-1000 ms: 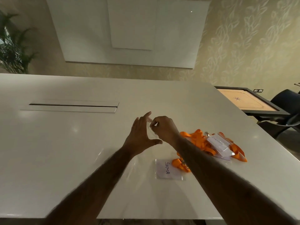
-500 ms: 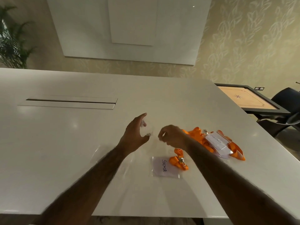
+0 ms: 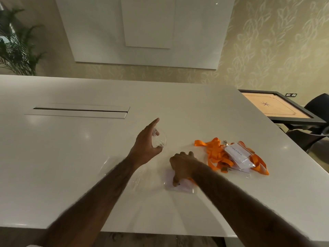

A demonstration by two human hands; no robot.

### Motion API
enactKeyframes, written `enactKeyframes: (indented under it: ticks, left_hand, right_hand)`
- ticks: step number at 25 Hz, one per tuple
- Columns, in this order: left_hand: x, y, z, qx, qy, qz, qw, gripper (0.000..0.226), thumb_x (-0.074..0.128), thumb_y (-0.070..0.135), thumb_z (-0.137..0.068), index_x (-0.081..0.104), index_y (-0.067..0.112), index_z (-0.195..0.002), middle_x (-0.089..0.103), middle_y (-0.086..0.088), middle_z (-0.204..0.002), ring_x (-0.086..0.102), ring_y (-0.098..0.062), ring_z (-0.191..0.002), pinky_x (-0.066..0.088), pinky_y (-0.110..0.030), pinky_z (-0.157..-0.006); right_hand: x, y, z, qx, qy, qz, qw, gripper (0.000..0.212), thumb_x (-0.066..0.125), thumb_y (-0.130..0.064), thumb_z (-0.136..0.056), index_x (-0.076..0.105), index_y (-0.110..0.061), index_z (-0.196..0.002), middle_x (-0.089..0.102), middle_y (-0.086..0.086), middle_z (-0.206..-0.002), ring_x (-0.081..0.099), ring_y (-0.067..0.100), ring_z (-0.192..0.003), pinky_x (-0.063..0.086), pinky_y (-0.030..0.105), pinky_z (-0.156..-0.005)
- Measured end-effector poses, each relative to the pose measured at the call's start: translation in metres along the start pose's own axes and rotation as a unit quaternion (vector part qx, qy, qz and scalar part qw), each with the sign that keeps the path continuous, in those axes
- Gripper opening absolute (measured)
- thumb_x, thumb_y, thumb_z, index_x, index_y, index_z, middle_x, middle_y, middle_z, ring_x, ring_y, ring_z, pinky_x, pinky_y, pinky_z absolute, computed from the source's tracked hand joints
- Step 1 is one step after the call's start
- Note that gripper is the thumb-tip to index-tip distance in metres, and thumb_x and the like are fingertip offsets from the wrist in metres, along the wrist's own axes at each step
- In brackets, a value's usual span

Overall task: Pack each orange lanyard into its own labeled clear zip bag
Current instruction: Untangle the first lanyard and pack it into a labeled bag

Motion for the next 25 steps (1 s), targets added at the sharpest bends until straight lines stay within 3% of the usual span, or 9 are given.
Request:
enactKeyframes:
  ticks: [5,9,13,17,21,25]
  left_hand:
    - [-0.003,0.000,0.006,-0.003,0.001,-0.014,1.000,0.092,0.079,0.018,-0.077,0.030,0.022,-0.155,0.055,0.004,-0.103,0.054,-0.019,-0.101,0.046,-0.039,-0.099]
    - [-0.004,-0.002,0.010,-0.008,-0.008,-0.022,1.000,0.095,0.080,0.019,-0.078,0.027,0.021,-0.157,0.055,0.004,-0.106,0.053,-0.016,-0.102,0.046,-0.037,-0.100]
    - [-0.007,-0.005,0.011,-0.016,-0.014,-0.033,0.999,0.097,0.080,0.019,-0.078,0.025,0.020,-0.158,0.056,0.002,-0.108,0.054,-0.016,-0.104,0.046,-0.039,-0.101]
    - [-0.008,-0.003,0.009,-0.011,-0.013,-0.039,0.999,0.097,0.080,0.018,-0.079,0.024,0.017,-0.158,0.056,0.001,-0.108,0.053,-0.016,-0.103,0.045,-0.039,-0.101]
    - [-0.008,-0.003,0.008,-0.015,-0.011,-0.036,0.999,0.095,0.079,0.014,-0.079,0.025,0.016,-0.158,0.057,-0.001,-0.108,0.054,-0.019,-0.104,0.045,-0.040,-0.101]
    - [-0.015,-0.009,0.005,-0.018,-0.001,-0.046,0.999,0.097,0.081,0.014,-0.079,0.025,0.013,-0.158,0.057,-0.003,-0.108,0.055,-0.022,-0.103,0.047,-0.039,-0.099]
  right_hand:
    - [0.003,0.009,-0.003,0.005,-0.009,-0.065,0.998,0.057,0.088,-0.041,-0.061,0.050,-0.020,-0.097,0.060,0.004,-0.103,0.046,0.023,-0.095,0.030,0.041,-0.081]
    - [-0.006,0.015,-0.003,0.002,0.006,-0.170,0.985,0.031,0.081,-0.022,-0.074,0.058,-0.017,-0.095,0.058,-0.005,-0.094,0.053,0.019,-0.093,0.037,0.037,-0.082]
    - [-0.024,0.023,-0.002,-0.009,0.046,-0.286,0.957,0.025,0.078,-0.006,-0.078,0.070,-0.006,-0.101,0.057,-0.005,-0.085,0.055,0.016,-0.084,0.043,0.023,-0.064]
    - [-0.029,0.032,-0.004,-0.004,0.047,-0.347,0.937,0.023,0.079,-0.007,-0.080,0.075,-0.007,-0.102,0.069,0.003,-0.088,0.060,0.013,-0.080,0.045,0.017,-0.063]
    - [-0.030,0.046,-0.003,0.014,0.047,-0.468,0.882,0.010,0.077,-0.006,-0.082,0.071,-0.010,-0.089,0.066,0.007,-0.081,0.056,0.019,-0.071,0.045,0.032,-0.064]
    - [-0.051,0.074,0.000,0.070,0.144,-0.490,0.857,0.005,0.070,-0.011,-0.087,0.072,-0.011,-0.092,0.067,0.006,-0.079,0.057,0.019,-0.068,0.041,0.024,-0.055]
Point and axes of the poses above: each hand's wrist, its own z-axis away from the middle knuckle, its own x-axis out of the palm, y = z × x, the point moved 7 cm from there along -z, towards the middle knuckle
